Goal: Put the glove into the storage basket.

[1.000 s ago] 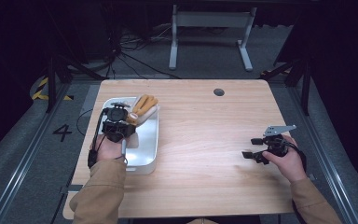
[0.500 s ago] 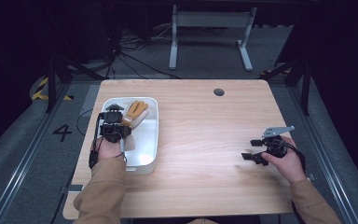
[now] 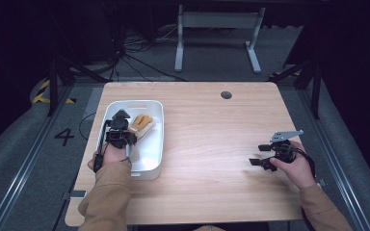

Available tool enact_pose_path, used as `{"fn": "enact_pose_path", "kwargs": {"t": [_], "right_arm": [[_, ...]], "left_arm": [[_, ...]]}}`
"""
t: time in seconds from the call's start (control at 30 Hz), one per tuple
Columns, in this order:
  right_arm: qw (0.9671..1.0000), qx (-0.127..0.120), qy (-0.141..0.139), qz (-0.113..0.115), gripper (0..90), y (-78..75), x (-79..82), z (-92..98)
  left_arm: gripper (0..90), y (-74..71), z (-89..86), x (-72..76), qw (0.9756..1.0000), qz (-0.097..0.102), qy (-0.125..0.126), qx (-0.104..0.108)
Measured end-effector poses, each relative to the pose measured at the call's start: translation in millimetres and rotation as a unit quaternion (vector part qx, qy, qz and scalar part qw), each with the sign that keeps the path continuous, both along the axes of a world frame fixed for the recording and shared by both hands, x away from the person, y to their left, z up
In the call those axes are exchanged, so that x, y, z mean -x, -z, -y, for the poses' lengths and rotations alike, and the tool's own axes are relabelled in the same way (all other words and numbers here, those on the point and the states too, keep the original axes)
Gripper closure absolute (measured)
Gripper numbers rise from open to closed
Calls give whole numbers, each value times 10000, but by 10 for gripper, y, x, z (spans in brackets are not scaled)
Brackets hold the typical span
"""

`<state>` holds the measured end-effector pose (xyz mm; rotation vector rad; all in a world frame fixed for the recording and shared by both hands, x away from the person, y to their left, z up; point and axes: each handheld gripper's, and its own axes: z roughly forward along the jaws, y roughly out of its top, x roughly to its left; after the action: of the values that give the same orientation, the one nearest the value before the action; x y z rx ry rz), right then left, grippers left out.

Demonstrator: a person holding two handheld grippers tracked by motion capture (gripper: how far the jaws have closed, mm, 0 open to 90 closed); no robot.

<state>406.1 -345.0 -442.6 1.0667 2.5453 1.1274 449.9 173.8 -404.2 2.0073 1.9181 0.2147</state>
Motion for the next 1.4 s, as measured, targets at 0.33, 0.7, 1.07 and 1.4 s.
{"fn": "enact_pose_path", "kwargs": {"t": [0.33,0.7,1.07,1.4], "right_arm": [[10000,-14,4,-7,195,7,-3,10],[10000,-52,-19,21,195,-5,0,10],[9999,-83,-12,63,192,-12,1,22],[10000,-49,15,65,190,-8,2,29]], "left_arm": [[562,79,21,-39,9997,-159,141,120],[197,73,100,-67,9986,-347,369,-159],[132,-220,20,73,9985,458,293,-56],[167,-595,275,395,9842,1410,987,408]]}}
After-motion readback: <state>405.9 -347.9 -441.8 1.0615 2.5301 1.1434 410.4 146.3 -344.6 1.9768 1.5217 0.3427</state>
